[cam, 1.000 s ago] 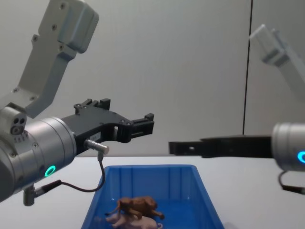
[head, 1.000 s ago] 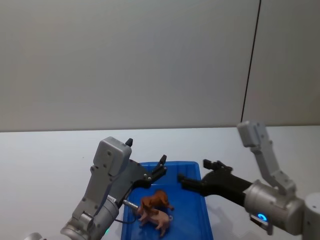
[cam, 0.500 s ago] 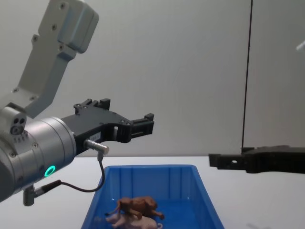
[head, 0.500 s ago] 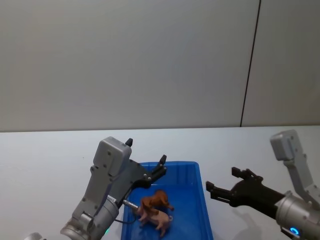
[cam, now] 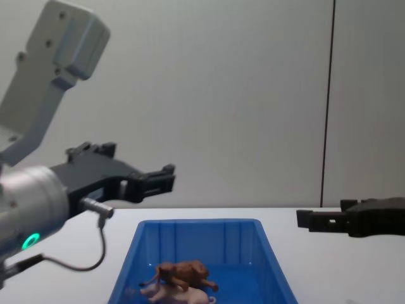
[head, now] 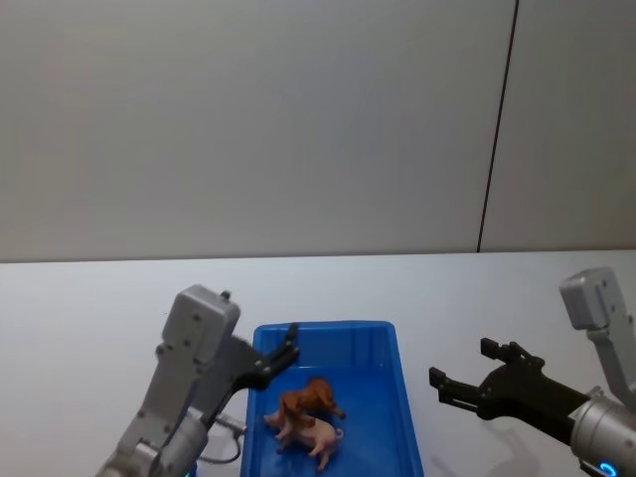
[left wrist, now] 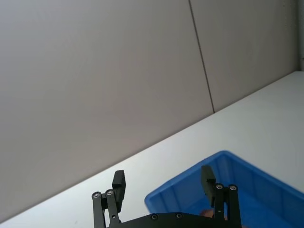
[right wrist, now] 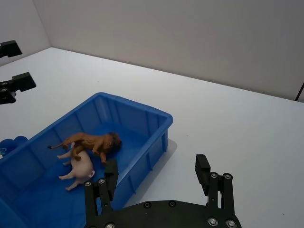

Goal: Pick up the two dolls from the table and place them into the box.

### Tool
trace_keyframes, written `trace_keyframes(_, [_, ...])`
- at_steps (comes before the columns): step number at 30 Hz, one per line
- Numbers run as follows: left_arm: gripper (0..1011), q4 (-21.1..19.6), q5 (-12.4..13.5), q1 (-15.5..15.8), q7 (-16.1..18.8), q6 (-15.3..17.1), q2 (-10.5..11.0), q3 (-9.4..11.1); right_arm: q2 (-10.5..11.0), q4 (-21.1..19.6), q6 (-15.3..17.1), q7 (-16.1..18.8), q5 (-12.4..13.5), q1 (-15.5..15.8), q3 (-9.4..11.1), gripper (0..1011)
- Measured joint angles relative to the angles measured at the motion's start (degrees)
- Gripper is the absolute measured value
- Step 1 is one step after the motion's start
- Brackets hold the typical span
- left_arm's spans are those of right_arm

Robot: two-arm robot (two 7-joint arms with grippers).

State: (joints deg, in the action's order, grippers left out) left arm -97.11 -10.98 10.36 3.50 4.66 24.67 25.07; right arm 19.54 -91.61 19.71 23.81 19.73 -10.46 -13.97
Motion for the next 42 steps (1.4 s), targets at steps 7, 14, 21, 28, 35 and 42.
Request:
trace_keyframes(7, [1001, -3.9, -2.47, -4.17, 5.0, 4.06, 3.2, -0.94, 0.37, -0.21, -0.21, -0.04, 0.08, 0.36, 0.16, 1001])
trace_keyframes(14, [1001, -6.86, -5.76, -8.44, 9.01, 7.17, 6.35, -1.8, 0.62, -0.34, -0.35, -0.06, 0.13, 0.58, 0.29, 1001])
trace_keyframes(21, [1001, -8.25, -8.51, -11.86, 11.09, 8.85, 8.73, -2.46, 0.76, -0.41, -0.41, -0.06, 0.17, 0.68, 0.34, 1001])
trace_keyframes(28, [1001, -7.88, -10.14, -13.85, 11.06, 9.34, 9.69, -2.77, 0.82, -0.44, -0.46, -0.06, 0.18, 0.74, 0.39, 1001])
trace_keyframes(35, [1001, -5.31, -10.66, -14.06, 9.12, 8.93, 9.13, -2.83, 0.85, -0.48, -0.48, -0.06, 0.18, 0.77, 0.42, 1001])
trace_keyframes(42, [1001, -1.92, -10.64, -13.27, 6.87, 7.85, 7.8, -2.84, 0.89, -0.48, -0.49, -0.05, 0.18, 0.8, 0.42, 1001])
